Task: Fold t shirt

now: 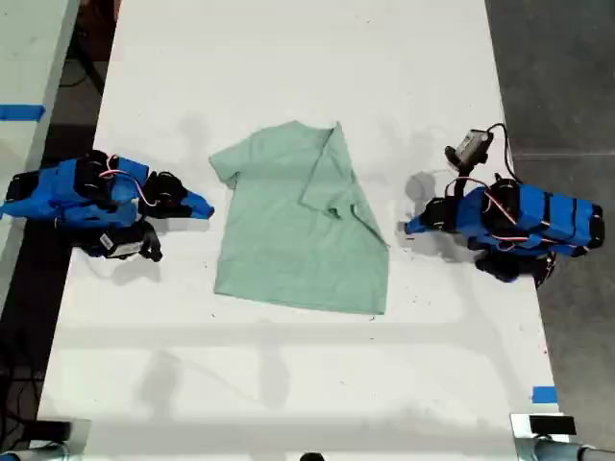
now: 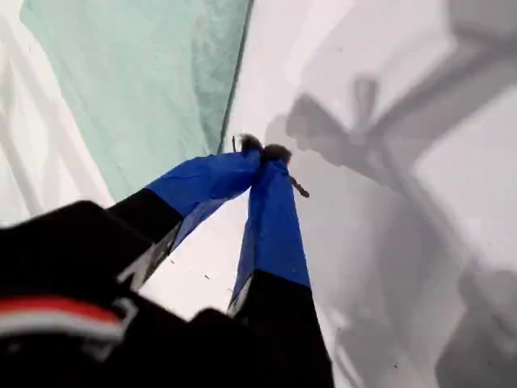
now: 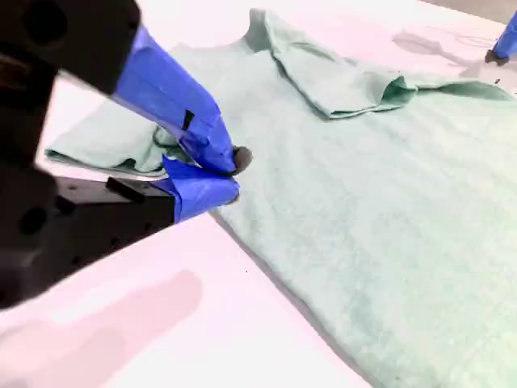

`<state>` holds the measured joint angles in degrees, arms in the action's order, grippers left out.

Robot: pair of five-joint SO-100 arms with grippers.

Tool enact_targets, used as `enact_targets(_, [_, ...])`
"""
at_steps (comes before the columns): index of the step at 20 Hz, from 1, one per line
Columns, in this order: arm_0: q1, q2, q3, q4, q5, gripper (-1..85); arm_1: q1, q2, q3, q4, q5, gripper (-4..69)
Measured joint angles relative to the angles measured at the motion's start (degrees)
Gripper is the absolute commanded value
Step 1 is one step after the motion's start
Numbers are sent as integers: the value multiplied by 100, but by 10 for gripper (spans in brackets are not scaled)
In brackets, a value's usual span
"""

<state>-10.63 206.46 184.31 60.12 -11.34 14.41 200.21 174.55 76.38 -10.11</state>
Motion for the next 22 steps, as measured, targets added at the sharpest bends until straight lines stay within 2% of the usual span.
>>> enact_targets(10, [-9,0,-114,9,-158,-2,53,0,18,0,88,8])
enact_targets(12, [-316,-97,-431,185,44,12,79,0,18,0,88,8])
enact_targets(15, [-1424,-1538,-1863,659,1310,164,79,0,18,0,88,8])
enact_targets(16, [-1749,-2435,-2496,756,1758,192,79,0,18,0,97,8])
enact_targets(19, [-2742,-5432,-4315,896,3015,205,79,0,18,0,97,8])
enact_targets(22, [-3779,-7277,-5019,668,4096,205,88,0,18,0,105,8])
